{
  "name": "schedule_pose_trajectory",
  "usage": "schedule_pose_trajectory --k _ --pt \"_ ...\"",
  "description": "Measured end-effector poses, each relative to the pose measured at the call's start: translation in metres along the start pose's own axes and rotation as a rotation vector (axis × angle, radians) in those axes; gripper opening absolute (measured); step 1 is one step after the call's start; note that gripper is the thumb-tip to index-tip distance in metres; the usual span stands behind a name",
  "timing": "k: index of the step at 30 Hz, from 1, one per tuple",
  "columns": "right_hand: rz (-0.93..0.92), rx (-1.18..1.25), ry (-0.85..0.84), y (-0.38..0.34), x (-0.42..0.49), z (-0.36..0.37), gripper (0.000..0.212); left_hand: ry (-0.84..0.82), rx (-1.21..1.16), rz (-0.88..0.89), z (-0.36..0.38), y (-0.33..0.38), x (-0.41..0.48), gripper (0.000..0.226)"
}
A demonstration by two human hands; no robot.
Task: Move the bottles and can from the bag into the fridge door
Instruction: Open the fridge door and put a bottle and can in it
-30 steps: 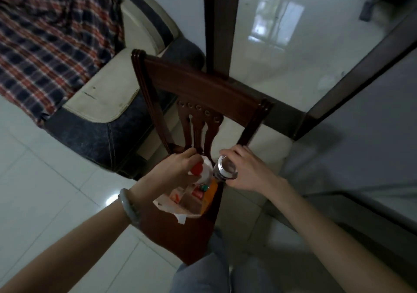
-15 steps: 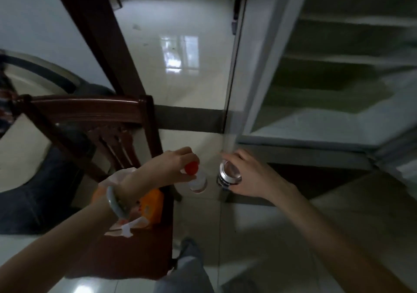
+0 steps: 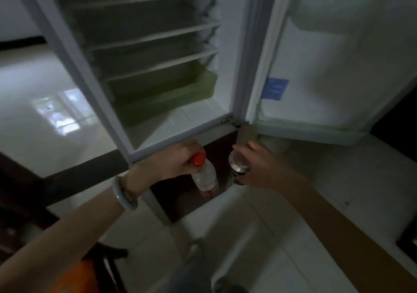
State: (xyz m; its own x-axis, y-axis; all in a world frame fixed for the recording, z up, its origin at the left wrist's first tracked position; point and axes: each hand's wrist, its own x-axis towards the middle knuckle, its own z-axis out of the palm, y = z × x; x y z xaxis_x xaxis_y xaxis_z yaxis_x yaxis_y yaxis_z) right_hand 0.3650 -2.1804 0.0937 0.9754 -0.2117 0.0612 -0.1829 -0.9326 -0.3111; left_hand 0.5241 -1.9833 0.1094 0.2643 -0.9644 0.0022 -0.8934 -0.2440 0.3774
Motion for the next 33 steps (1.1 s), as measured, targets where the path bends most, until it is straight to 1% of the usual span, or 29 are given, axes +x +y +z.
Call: schedule_pose_trajectory --k 4,6,9,11,14,20,23,27,31,33 --pt "0.117 -0.055 0.048 0.036 -0.016 -0.016 0.065 -0.023 0.001 0.108 0.000 0.017 0.062 0.032" --pt "0.186 -0.056 0.092 0.049 -0.018 -0.024 0.064 -0.032 0.001 0.154 -0.004 0.025 0.091 0.031" --pt "0.272 0.000 0.144 0.068 -0.013 -0.040 0.075 -0.050 -0.002 0.227 -0.015 0.031 0.132 0.032" --pt "0.346 0.013 0.148 0.076 -0.007 -0.057 0.078 -0.063 0.000 0.251 -0.027 0.033 0.161 0.036" --pt "0.389 0.001 0.180 0.092 0.004 -0.079 0.078 -0.018 -0.034 0.293 -0.049 0.035 0.203 0.027" --pt "0.452 -0.043 0.274 0.115 0.017 -0.114 0.077 0.071 -0.034 0.414 -0.087 0.041 0.274 0.023" --pt "0.482 -0.041 0.293 0.128 0.025 -0.125 0.082 0.095 -0.032 0.427 -0.097 0.047 0.301 0.026" --pt "0.482 -0.049 0.302 0.145 0.037 -0.134 0.080 0.078 0.002 0.388 -0.092 0.045 0.329 0.026" --pt "0.440 -0.013 0.303 0.168 0.051 -0.136 0.078 0.082 0.020 0.348 -0.076 0.043 0.347 0.025" --pt "0.413 0.006 0.292 0.181 0.058 -0.136 0.077 0.046 0.022 0.338 -0.069 0.041 0.354 0.022"
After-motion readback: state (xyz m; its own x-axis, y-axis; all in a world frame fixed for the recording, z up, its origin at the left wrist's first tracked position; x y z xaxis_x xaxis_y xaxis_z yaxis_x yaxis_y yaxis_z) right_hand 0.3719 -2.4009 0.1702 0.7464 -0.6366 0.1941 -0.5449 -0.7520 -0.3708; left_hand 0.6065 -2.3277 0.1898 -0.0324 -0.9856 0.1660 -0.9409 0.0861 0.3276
